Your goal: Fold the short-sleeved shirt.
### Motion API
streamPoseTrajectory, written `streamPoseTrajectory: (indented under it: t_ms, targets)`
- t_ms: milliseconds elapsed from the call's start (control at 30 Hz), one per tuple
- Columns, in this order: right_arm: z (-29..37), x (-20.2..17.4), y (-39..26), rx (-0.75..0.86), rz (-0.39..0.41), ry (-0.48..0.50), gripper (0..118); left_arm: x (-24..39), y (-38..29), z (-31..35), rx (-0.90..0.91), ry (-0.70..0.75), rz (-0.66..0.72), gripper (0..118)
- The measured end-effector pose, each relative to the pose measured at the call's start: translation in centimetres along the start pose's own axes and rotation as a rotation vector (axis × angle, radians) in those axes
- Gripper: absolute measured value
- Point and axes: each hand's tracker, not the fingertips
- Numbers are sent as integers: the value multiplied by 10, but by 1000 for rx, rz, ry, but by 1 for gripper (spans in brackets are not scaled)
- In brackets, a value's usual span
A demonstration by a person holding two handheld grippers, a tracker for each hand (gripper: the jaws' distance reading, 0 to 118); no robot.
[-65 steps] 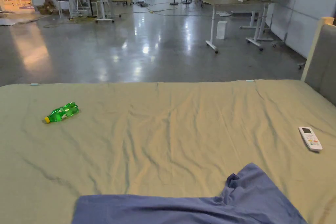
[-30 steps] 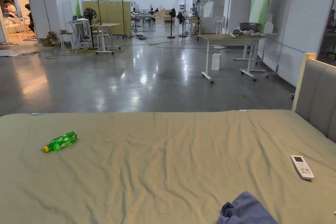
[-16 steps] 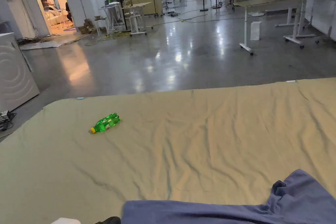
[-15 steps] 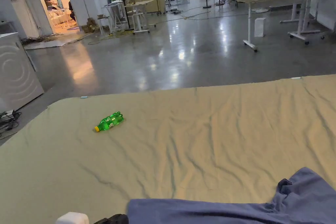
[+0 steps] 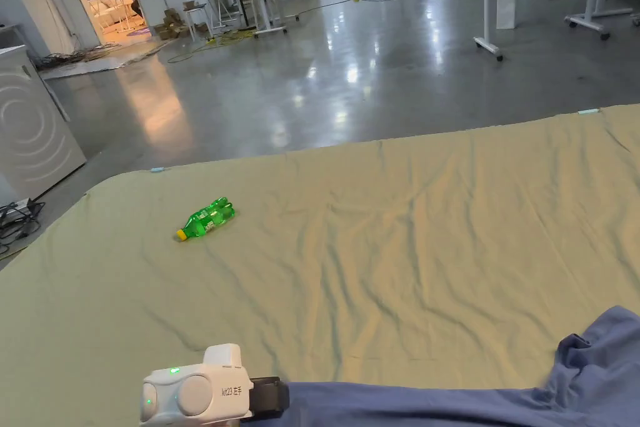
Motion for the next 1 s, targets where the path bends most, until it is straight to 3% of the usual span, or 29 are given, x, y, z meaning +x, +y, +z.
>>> streamPoseTrajectory:
  t_ms: [33, 167, 333, 433, 467, 500, 533, 567, 600, 700, 833, 933, 1000]
  targets:
    - [1, 2, -2, -6, 1, -13, 0, 1, 1, -6, -8, 7, 5, 70]
    - [-1, 13, -14, -40, -10, -36, 0, 13, -3, -8, 30, 69, -112, 16]
    - [-20, 13, -10, -64, -13, -26, 0, 46, -9, -12, -16, 93, -224, 10]
    - [-45, 21, 9, -43, 1, 3, 0, 42, 1, -18, -71, 72, -173, 9]
    - [-60, 26, 20, -31, 12, 15, 6, 34, 6, -24, -95, 55, -153, 9]
    - [-80, 32, 35, -47, 26, 32, 26, 31, 10, -24, -109, 43, -159, 9]
    - [-104, 39, 49, -100, 35, 61, 53, 30, 12, -25, -120, 34, -160, 9]
    - [-132, 48, 57, -232, -31, 71, 78, 28, 15, -27, -134, 24, -144, 9]
    - [-159, 56, 68, -230, -21, 66, 81, 25, 17, -27, -148, 20, -119, 9]
    - [-233, 81, 90, -338, -66, 85, 79, 27, 21, -28, -168, 29, -120, 9]
    - [-322, 109, 96, -486, -5, 12, 79, 29, 21, -32, -176, 49, -157, 9]
    - [-357, 119, 86, -556, -8, -40, 61, 30, 22, -34, -182, 54, -170, 9]
    - [-365, 115, 75, -592, 13, -33, 60, 33, 21, -32, -189, 55, -174, 9]
